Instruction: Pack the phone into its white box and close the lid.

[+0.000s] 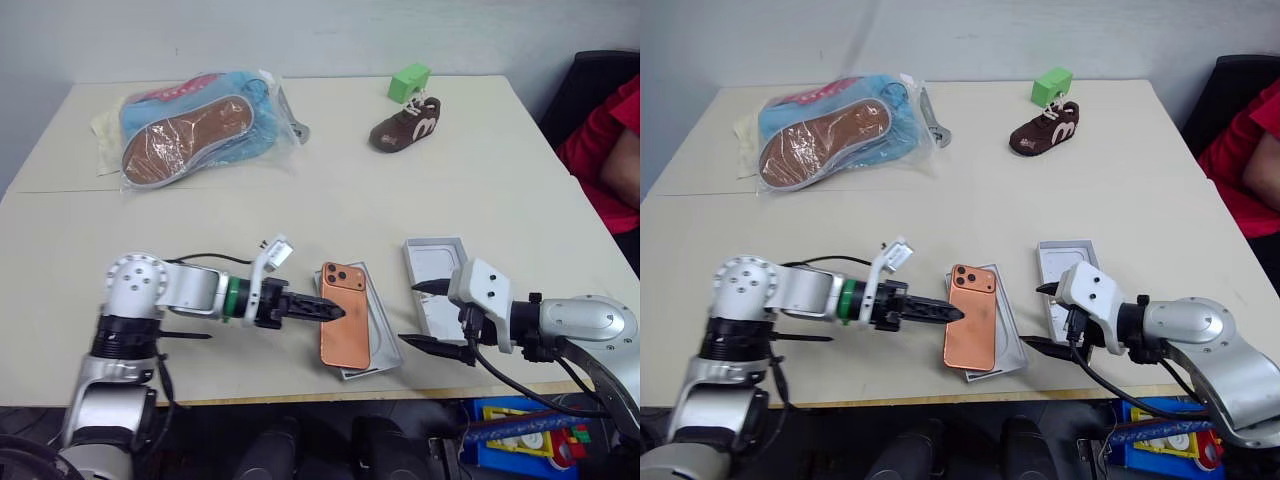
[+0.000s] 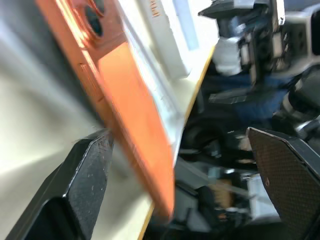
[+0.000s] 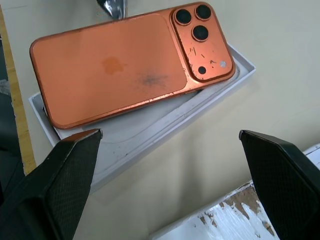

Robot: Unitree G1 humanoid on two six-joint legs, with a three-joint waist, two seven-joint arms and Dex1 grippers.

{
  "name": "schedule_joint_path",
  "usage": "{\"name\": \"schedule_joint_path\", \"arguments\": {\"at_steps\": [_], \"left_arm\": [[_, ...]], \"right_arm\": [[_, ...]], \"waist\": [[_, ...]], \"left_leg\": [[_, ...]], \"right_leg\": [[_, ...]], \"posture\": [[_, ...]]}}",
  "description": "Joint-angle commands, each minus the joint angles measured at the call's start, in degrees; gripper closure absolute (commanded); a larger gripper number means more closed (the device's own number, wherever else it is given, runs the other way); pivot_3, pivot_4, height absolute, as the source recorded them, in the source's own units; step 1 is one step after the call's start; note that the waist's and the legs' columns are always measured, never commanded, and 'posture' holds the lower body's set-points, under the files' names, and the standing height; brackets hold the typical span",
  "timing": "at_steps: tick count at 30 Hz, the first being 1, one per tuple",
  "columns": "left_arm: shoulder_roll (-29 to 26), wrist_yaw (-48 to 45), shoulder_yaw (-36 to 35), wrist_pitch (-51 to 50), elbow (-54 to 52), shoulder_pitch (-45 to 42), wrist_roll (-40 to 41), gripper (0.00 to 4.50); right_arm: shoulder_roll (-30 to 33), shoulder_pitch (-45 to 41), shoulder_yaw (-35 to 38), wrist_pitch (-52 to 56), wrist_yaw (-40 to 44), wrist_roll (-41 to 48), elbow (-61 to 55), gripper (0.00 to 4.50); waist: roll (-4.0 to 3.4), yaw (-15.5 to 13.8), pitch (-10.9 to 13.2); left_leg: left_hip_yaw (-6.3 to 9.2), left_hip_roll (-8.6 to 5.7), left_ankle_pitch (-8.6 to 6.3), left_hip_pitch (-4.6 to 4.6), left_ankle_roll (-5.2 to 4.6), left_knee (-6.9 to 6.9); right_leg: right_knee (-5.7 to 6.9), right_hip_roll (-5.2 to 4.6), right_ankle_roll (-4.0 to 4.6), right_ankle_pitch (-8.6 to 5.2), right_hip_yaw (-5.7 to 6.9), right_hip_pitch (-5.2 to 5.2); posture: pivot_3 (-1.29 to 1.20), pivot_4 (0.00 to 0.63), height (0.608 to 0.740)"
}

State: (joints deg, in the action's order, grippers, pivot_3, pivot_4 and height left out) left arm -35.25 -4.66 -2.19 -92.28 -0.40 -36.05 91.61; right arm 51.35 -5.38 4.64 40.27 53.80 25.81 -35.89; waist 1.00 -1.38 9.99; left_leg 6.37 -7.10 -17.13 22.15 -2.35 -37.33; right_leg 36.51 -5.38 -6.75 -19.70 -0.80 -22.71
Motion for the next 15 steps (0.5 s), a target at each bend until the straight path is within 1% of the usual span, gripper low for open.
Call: {"name": "schedule_joint_path", "arguments": {"at_steps": [1, 4, 6, 7, 9, 10, 12, 13, 15], "left_arm": [[-2.14, -9.81, -2.81, 1.33, -3.34, -0.02, 1.16, 0.04], [-3.05, -16.34, -2.36, 4.07, -7.59, 0.84, -2.83, 0.04], [-5.43, -22.33, -0.50, 7.83, -12.08, 2.85, -9.24, 0.04], [-8.94, -27.89, 2.97, 12.90, -15.40, 4.30, -16.04, 0.22], [-14.34, -38.05, 8.39, 22.12, -20.01, 6.88, -26.51, 0.61], [-17.51, -44.27, 11.52, 27.88, -22.31, 8.58, -31.90, 0.89], [-21.62, -53.46, 16.41, 38.27, -24.75, 11.34, -40.99, 1.55], [-22.39, -55.52, 18.94, 42.79, -24.84, 12.14, -45.77, 1.88], [-21.71, -57.83, 21.01, 47.75, -23.93, 13.06, -50.52, 2.51]], "right_arm": [[0.54, -0.90, -1.13, -1.24, 0.32, 0.08, -0.58, 0.00], [0.60, -1.73, -1.98, -1.54, 0.40, -0.08, -0.06, 0.00], [0.68, -2.28, -2.24, -1.49, 0.46, 0.05, 0.11, 0.00], [0.81, -2.43, -2.27, -1.52, 0.76, 0.22, 0.11, 0.00], [1.07, -2.47, -2.12, -1.51, 1.26, 0.56, 0.01, 0.00], [1.28, -2.46, -2.01, -1.42, 1.59, 0.79, -0.05, 0.00], [1.65, -2.34, -1.79, -1.21, 2.25, 1.28, -0.14, 0.38], [1.98, -2.13, -1.59, -1.08, 2.96, 1.86, -0.41, 0.58], [2.66, -1.75, -1.38, -1.09, 4.03, 2.53, -1.11, 1.24]], "waist": [[0.00, -0.05, 0.00], [0.00, -0.18, 0.00], [0.00, -0.10, 0.00], [0.00, 0.08, 0.00], [-0.01, 0.33, 0.00], [-0.04, 0.38, 0.02], [-0.11, 0.23, 0.03], [-0.16, 0.04, 0.03], [-0.20, -0.26, 0.04]], "left_leg": [[0.00, -0.02, 0.00, -0.01, 0.00, 0.00], [0.02, -0.04, 0.00, -0.01, 0.00, 0.00], [0.04, -0.06, -0.01, 0.00, -0.01, 0.02], [0.04, -0.06, -0.01, 0.00, -0.01, 0.04], [0.01, -0.05, -0.01, -0.04, -0.01, 0.13], [-0.02, -0.04, -0.01, -0.05, 0.00, 0.17], [-0.02, -0.01, -0.01, -0.06, 0.00, 0.21], [-0.01, -0.01, -0.01, -0.05, 0.00, 0.22], [0.02, -0.01, -0.01, -0.05, -0.01, 0.23]], "right_leg": [[-0.01, -0.01, 0.01, -0.01, 0.00, 0.01], [-0.07, -0.03, 0.02, -0.01, 0.00, 0.05], [-0.08, -0.04, 0.02, -0.01, 0.00, 0.08], [-0.09, -0.04, 0.03, -0.01, 0.00, 0.09], [-0.25, -0.02, 0.07, 0.00, -0.04, 0.07], [-0.27, -0.01, 0.12, 0.00, -0.06, 0.04], [-0.34, -0.01, 0.22, 0.02, -0.04, 0.06], [-0.39, -0.01, 0.25, 0.04, -0.04, 0.07], [-0.54, -0.02, 0.31, 0.08, 0.00, 0.18]], "posture": [[0.00, 0.150, 0.740], [0.00, 0.150, 0.740], [0.00, 0.150, 0.740], [0.00, 0.150, 0.740], [0.00, 0.150, 0.740], [0.00, 0.150, 0.740], [0.00, 0.150, 0.740], [0.00, 0.150, 0.740], [0.00, 0.150, 0.740]]}}
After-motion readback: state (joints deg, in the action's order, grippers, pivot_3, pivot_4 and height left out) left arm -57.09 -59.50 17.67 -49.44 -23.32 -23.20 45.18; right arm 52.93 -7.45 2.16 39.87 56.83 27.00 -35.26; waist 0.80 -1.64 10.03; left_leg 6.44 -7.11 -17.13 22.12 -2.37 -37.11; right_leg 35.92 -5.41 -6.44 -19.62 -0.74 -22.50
